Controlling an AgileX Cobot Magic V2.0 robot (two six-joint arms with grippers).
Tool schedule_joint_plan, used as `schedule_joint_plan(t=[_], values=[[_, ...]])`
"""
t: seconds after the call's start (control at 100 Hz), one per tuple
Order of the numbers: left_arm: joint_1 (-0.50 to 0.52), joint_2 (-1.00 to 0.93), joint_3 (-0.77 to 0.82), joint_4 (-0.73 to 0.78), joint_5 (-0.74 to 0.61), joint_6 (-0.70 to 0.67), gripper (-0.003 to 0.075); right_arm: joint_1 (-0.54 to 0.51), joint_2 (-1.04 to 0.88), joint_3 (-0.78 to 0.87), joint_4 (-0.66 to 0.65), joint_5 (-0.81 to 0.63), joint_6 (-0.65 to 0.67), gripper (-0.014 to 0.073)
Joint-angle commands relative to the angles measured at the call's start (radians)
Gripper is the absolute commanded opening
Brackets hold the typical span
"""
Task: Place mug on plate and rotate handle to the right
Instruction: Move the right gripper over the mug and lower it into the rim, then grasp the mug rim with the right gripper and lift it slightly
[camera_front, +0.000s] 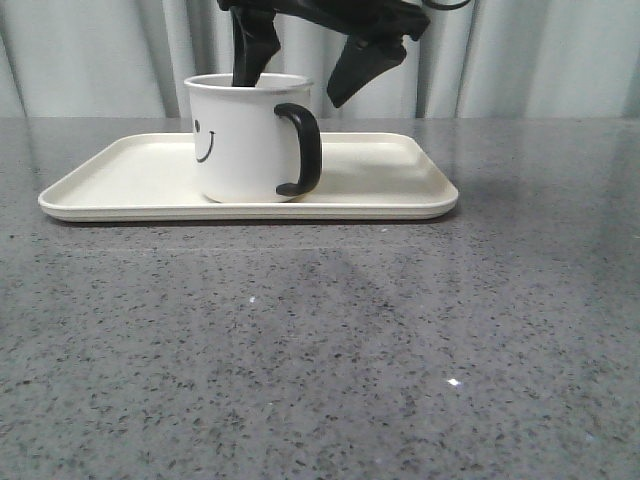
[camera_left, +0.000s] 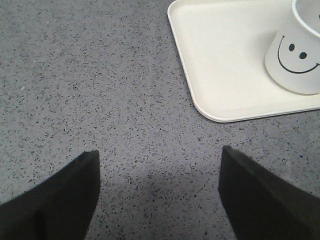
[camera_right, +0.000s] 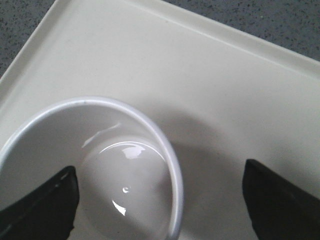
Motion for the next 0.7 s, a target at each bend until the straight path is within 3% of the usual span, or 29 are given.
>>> schedule_joint_plan(t=[0.0, 0.1, 0.38, 0.69], values=[[0.003, -0.004, -0.025, 0.001, -0.069, -0.009, 0.0494, -0.004, -0.054, -0.036, 0.003, -0.055, -0.001, 0.0645], [0.003, -0.004, -0.025, 0.001, -0.068, -0.009, 0.0494, -0.004, -0.054, -0.036, 0.003, -0.055, -0.001, 0.0575], [0.003, -0.004, -0.025, 0.001, -0.068, -0.009, 0.0494, -0.005, -0.054, -0.036, 0.003, -0.050, -0.001, 0.0236], [0.003, -0.004, -0.025, 0.001, -0.054, -0.009, 0.0494, -0.006, -0.054, -0.036, 0.003, -0.080, -0.001, 0.0021]])
